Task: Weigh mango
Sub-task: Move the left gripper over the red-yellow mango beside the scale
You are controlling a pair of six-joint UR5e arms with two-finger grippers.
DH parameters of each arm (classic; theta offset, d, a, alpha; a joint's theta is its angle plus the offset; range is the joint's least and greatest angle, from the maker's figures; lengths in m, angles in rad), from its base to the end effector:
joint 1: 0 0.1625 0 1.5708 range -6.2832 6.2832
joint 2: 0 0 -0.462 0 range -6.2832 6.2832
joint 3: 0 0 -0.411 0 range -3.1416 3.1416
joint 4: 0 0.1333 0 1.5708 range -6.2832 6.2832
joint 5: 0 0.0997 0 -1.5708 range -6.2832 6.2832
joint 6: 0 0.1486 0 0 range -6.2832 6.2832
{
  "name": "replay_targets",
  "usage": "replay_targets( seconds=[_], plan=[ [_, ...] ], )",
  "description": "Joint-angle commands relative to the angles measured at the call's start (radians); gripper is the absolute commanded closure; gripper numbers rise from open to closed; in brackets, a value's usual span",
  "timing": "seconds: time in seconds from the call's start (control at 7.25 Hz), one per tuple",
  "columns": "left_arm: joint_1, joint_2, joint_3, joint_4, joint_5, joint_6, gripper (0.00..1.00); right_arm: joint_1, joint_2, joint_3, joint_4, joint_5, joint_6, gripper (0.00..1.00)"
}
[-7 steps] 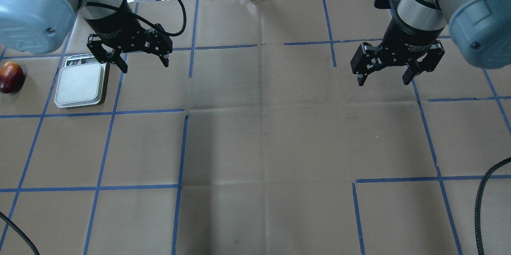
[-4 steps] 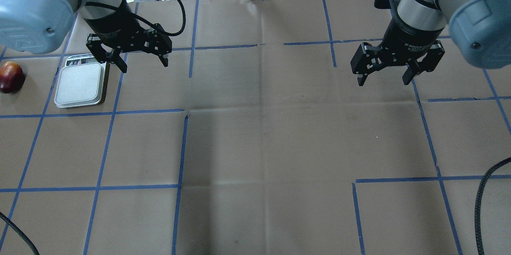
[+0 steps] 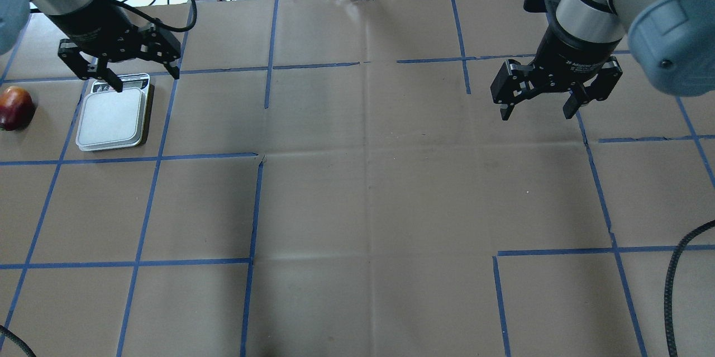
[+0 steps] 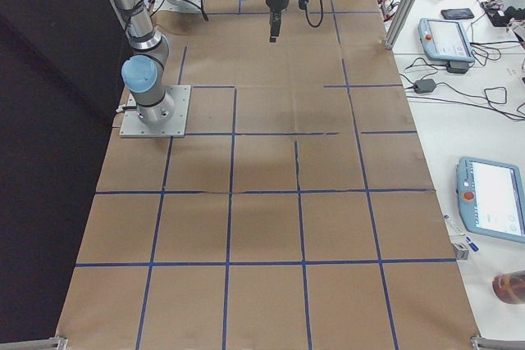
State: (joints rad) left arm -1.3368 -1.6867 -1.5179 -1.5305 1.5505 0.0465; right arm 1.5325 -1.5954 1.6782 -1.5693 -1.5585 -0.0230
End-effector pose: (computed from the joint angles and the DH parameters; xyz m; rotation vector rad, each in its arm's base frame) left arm -0.0028 -0.5763 0.4447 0.2923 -3.1044 -0.0306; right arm 0.1165 -0.4899 0.4339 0.0247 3.1239 0.1311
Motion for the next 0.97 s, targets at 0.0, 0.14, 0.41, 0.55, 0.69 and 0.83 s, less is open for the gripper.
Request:
replay_targets(
  seconds=[0.0,0.14,0.41,0.55,0.69,0.83],
  plan=[
    [0.175,-0.069,0.079,0.001,0.011,0.224,0.0,0.0,0.0,0.0,0.0,0.0,0.0,0.0],
    [0.259,-0.133,0.15,0.0,0.011,0.35,0.0,0.0,0.0,0.0,0.0,0.0,0.0,0.0],
    [0.391,-0.316,0.346,0.001,0.031,0.563,0.0,0.0,0.0,0.0,0.0,0.0,0.0,0.0],
    [0.443,-0.427,0.457,0.001,0.04,0.661,0.0,0.0,0.0,0.0,0.0,0.0,0.0,0.0],
    [0.487,-0.524,0.548,0.001,0.042,0.721,0.0,0.0,-0.001,0.0,0.0,0.0,0.0,0.0],
    [0.531,-0.624,0.623,0.015,0.037,0.796,0.0,0.0,0.0,0.0,0.0,0.0,0.0,0.0]
  ],
)
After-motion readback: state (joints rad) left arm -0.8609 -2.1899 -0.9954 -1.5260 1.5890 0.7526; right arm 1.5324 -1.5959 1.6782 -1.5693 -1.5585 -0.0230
